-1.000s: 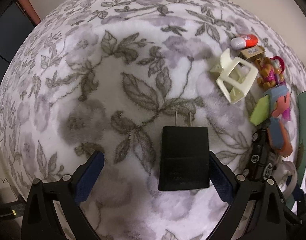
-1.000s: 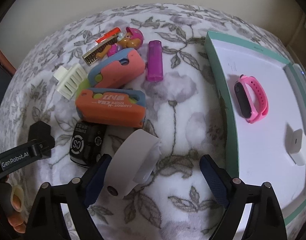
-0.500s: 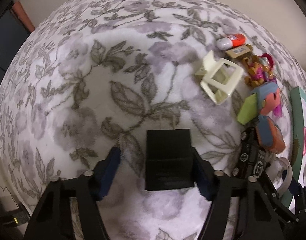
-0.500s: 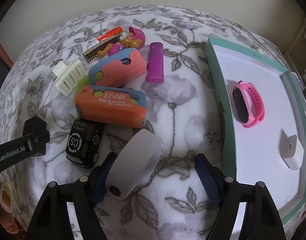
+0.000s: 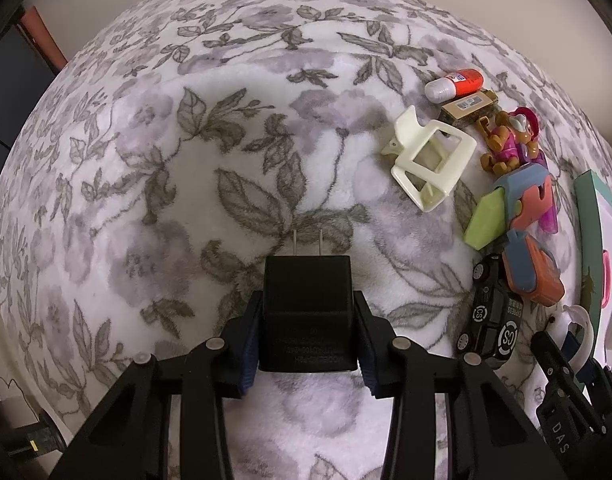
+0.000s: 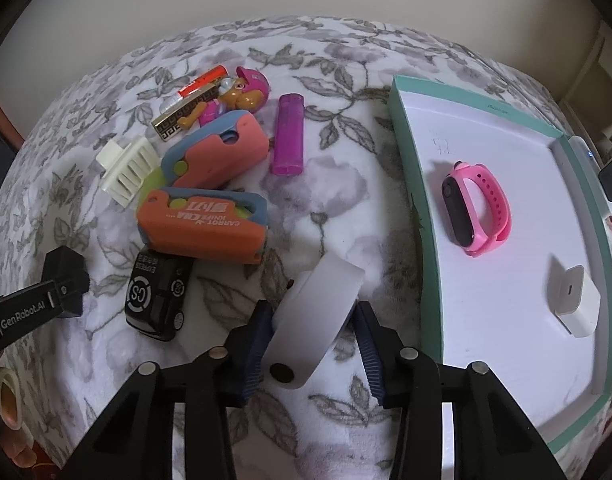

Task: Organize rigid objects
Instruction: 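Grasp the black charger with the left tool while the right tool grasps the white round device, then carry the black charger and white device into the tray and release them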

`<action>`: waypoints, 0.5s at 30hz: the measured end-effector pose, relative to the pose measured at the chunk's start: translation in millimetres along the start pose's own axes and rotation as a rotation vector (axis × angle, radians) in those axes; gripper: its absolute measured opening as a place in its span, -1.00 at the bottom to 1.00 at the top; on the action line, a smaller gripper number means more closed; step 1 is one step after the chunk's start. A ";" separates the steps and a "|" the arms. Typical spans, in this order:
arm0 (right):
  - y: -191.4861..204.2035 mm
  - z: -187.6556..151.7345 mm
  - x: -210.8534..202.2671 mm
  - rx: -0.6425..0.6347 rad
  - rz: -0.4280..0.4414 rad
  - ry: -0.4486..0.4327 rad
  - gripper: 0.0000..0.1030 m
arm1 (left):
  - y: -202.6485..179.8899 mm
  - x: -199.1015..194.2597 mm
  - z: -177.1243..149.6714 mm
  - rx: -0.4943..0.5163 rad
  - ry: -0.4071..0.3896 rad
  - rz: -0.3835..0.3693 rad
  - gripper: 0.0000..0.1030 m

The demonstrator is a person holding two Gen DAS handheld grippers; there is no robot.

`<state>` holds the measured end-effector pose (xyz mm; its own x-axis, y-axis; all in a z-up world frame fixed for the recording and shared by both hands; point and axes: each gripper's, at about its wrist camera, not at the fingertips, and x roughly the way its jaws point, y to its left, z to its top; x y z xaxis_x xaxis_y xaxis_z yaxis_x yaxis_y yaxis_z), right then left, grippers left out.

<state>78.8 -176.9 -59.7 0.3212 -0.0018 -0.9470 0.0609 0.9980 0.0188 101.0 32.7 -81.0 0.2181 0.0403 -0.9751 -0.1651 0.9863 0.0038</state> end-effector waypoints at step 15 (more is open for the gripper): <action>-15.2 8.1 -36.8 0.052 0.071 -0.065 -0.14 | 14.8 -52.0 11.6 -0.023 -0.113 -0.053 -0.17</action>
<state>73.7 -192.5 -22.5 0.3874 0.0632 -0.9198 0.0837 0.9911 0.1034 98.4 47.0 -27.6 0.3337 0.0074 -0.9426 -0.1718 0.9837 -0.0531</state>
